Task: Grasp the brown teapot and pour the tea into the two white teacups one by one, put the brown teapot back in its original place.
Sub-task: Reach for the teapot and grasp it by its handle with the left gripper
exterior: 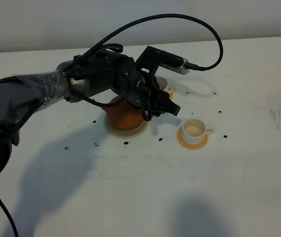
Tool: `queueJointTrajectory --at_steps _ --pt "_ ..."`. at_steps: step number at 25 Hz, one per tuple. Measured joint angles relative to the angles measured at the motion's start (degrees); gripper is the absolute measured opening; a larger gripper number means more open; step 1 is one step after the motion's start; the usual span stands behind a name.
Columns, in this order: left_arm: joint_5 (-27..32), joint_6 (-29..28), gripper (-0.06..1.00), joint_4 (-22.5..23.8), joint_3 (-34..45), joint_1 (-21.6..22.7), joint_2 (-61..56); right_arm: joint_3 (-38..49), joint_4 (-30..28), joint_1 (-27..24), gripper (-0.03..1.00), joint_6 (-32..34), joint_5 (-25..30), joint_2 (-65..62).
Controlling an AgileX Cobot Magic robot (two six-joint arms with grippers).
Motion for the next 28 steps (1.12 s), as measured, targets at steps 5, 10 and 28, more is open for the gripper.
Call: queueJointTrajectory --at_steps 5,10,28 --pt "1.94 0.0 0.44 -0.12 0.0 0.0 0.0 0.0 0.0 0.0 0.2 0.0 0.0 0.0" --pt "3.14 0.19 0.44 -0.32 0.0 0.0 0.0 0.0 0.0 0.0 0.2 0.0 0.0 0.0" --pt "6.15 2.83 0.44 -3.08 -0.41 0.57 -0.05 0.0 0.0 0.0 0.2 0.0 0.0 0.0"
